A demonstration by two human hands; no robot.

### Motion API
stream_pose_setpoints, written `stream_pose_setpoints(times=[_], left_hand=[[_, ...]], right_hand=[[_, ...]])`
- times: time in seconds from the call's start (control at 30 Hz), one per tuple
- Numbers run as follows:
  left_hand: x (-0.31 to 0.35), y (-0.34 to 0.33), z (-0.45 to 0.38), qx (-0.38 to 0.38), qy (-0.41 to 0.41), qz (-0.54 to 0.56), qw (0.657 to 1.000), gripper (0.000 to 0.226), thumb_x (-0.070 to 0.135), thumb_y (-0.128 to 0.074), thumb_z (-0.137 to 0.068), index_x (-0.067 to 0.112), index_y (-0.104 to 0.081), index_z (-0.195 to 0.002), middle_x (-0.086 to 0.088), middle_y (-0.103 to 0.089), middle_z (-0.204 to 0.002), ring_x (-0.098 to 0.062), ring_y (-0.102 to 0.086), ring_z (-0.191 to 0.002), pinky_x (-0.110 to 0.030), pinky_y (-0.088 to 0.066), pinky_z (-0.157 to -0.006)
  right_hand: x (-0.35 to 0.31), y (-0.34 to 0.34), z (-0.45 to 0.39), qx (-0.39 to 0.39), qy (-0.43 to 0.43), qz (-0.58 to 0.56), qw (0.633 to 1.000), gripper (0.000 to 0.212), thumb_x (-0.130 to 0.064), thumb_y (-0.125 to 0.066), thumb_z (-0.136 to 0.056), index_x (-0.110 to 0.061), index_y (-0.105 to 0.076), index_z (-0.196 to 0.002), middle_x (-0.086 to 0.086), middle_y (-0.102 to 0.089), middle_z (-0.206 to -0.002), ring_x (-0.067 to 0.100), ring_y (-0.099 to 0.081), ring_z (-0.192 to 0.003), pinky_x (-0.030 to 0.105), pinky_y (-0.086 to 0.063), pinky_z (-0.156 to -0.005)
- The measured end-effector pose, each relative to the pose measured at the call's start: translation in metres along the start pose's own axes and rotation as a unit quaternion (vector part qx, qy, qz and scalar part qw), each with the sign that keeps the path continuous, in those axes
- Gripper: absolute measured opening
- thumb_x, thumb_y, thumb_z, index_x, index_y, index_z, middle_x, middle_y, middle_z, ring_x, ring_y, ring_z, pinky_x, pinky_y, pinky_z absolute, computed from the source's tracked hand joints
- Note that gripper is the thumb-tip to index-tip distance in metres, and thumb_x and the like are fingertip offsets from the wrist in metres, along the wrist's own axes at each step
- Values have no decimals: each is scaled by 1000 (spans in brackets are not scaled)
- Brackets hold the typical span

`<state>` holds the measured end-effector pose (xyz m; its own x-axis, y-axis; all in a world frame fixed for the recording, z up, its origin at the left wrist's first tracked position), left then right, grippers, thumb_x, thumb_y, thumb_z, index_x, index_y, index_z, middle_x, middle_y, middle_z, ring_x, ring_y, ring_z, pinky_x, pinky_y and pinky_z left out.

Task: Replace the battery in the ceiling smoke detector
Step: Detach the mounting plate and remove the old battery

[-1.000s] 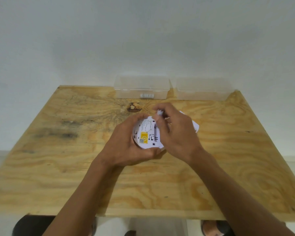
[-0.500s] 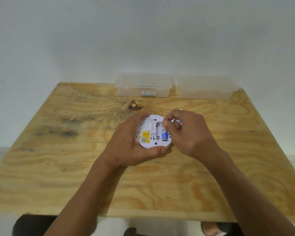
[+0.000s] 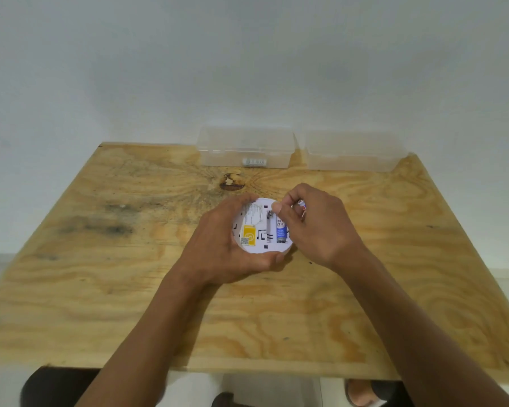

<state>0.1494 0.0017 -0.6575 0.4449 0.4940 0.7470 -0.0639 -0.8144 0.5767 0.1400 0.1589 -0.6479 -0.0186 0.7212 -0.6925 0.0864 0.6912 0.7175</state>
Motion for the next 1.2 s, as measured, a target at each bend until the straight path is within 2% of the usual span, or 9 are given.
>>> stream_pose_setpoints(times=[0.1, 0.2, 0.27, 0.37, 0.57, 0.63, 0.8, 1.03, 1.2], left_hand=[[-4, -3, 1, 0, 8, 2, 1000, 73, 63, -75, -52, 35, -56, -117, 22, -64, -105, 6, -62, -98, -15, -51, -81], [-6, -3, 2, 0, 11, 7, 1000, 84, 63, -77, -53, 25, -59, -125, 23, -63, -109, 12, -61, -99, -10, -49, -83], [-4, -3, 3, -2, 10, 8, 1000, 75, 60, -78, -54, 34, -56, -121, 27, -62, -108, 15, -61, -97, -5, -46, -81], [1, 0, 3, 1, 15, 11, 1000, 64, 57, -80, -56, 50, -51, -112, 29, -62, -106, 14, -62, -97, -4, -46, -80], [-5, -2, 5, -7, 40, -2, 999, 89, 66, -76, -50, 26, -58, -128, 23, -62, -112, 5, -62, -103, -19, -51, -88], [-8, -2, 6, -10, 49, -11, 999, 96, 67, -75, -50, 21, -58, -132, 16, -63, -117, -3, -62, -105, -20, -50, -90], [-11, -3, 6, -22, 65, -22, 997, 100, 66, -75, -48, 21, -55, -136, 12, -63, -123, -3, -60, -107, -17, -47, -91], [-8, -2, 7, -31, 58, -3, 998, 89, 62, -78, -53, 31, -53, -133, 23, -59, -123, 23, -52, -110, 1, -40, -86], [-16, 8, 1, -17, 94, 36, 995, 98, 64, -79, -55, 29, -52, -143, 17, -63, -133, 12, -59, -117, -5, -48, -87]], right_hand=[[-3, 4, 9, 40, 21, -41, 998, 17, -39, -66, -89, -24, -60, -88, -8, -66, -86, 10, -61, -82, 34, -51, -69], [-8, 4, 19, 50, 48, -78, 995, 20, -37, -70, -86, -23, -57, -91, -9, -66, -84, 11, -62, -76, 38, -55, -66], [-10, 2, 23, 42, 52, -85, 994, 18, -34, -69, -88, -24, -54, -93, -10, -66, -79, 10, -62, -69, 38, -55, -64], [-9, -3, 24, 35, 46, -93, 994, 12, -30, -60, -95, -29, -53, -105, -14, -63, -83, 17, -64, -85, 39, -54, -73], [-7, 7, 22, 56, 8, -223, 973, 20, -20, -46, -103, -24, -63, -113, -8, -64, -87, 4, -61, -75, 17, -51, -63], [3, 9, 19, 63, -73, -338, 936, 21, -20, -45, -104, -22, -66, -105, -3, -61, -81, 10, -58, -71, 23, -50, -61], [19, 4, 20, 35, -252, -571, 780, 21, -27, -56, -99, -12, -61, -85, 2, -55, -68, 17, -51, -56, 27, -43, -49], [27, 27, 11, 88, -196, -452, 866, 48, -51, -62, -91, -14, -46, -66, -4, -30, -52, 11, -24, -43, 23, -18, -40], [44, 62, 0, 172, -111, -281, 938, 56, -50, -56, -94, 2, -58, -71, 2, -60, -64, 8, -45, -45, 17, -41, -45]])
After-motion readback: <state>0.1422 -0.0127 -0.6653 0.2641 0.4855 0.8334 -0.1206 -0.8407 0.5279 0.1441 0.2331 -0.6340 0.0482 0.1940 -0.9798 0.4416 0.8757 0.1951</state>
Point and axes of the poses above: each hand's wrist, its own z-axis away from the middle knuckle, its own y-axis out of the back of the hand, x = y × z, the point moved 7 cm from there along -z, towards the middle knuckle
